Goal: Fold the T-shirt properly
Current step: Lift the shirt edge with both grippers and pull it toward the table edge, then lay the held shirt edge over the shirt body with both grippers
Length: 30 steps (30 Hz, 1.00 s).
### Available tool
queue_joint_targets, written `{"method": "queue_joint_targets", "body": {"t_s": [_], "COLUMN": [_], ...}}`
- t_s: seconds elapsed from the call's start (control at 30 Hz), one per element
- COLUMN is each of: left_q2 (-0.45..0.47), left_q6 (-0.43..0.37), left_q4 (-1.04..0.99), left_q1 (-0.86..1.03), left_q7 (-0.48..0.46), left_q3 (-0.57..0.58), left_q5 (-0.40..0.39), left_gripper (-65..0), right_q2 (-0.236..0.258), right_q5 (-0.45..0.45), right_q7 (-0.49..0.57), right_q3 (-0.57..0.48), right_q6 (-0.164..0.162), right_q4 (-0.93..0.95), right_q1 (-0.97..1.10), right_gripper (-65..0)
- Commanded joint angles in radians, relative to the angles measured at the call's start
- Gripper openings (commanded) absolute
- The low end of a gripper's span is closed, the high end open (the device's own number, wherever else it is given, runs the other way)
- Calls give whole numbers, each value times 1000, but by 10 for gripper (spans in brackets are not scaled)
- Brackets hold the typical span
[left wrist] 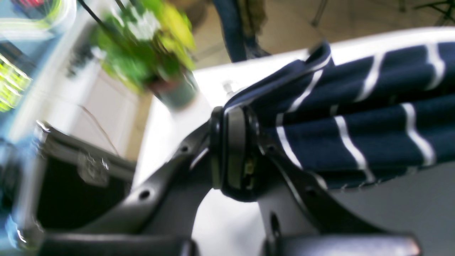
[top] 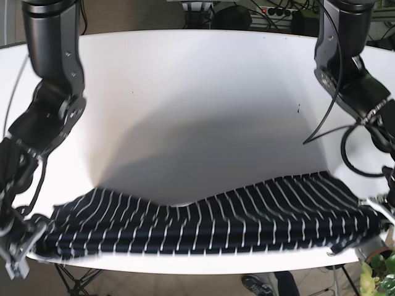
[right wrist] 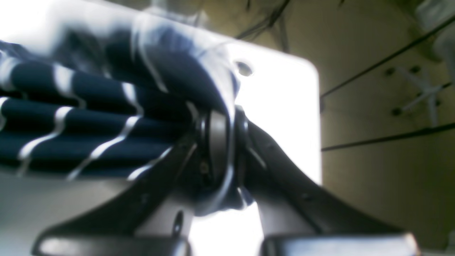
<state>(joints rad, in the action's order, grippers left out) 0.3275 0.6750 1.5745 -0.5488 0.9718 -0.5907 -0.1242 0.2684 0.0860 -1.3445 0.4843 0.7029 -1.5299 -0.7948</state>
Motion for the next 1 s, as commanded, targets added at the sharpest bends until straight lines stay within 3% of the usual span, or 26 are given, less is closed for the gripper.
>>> {"method": "queue_joint_targets", "body": {"t_s": [0.0, 0.3, 0.67, 0.97], "left_q2": [29, 20, -63, -64], "left_q6": [-14, -14, 23, 23], "left_q4": [33, 166, 208, 208], "left_q1": [17, 256, 484, 632], "left_q7": [-18, -17, -17, -18], "left_q3": [-7, -10, -117, -139], "left_q5": [-18, -70, -67, -70], "left_gripper": [-650, -650, -650, -650], "right_q2": [19, -2, -65, -105], "right_q5": [-16, 177, 298, 352], "right_q7": [30, -11, -25, -26], "right_q3": [35, 204, 297, 339], "right_q6": [-5, -5, -5, -5], "right_q4": [-88, -226, -355, -415], "right_q1": [15, 309, 619, 766], "right_gripper": [-626, -626, -626, -626]}}
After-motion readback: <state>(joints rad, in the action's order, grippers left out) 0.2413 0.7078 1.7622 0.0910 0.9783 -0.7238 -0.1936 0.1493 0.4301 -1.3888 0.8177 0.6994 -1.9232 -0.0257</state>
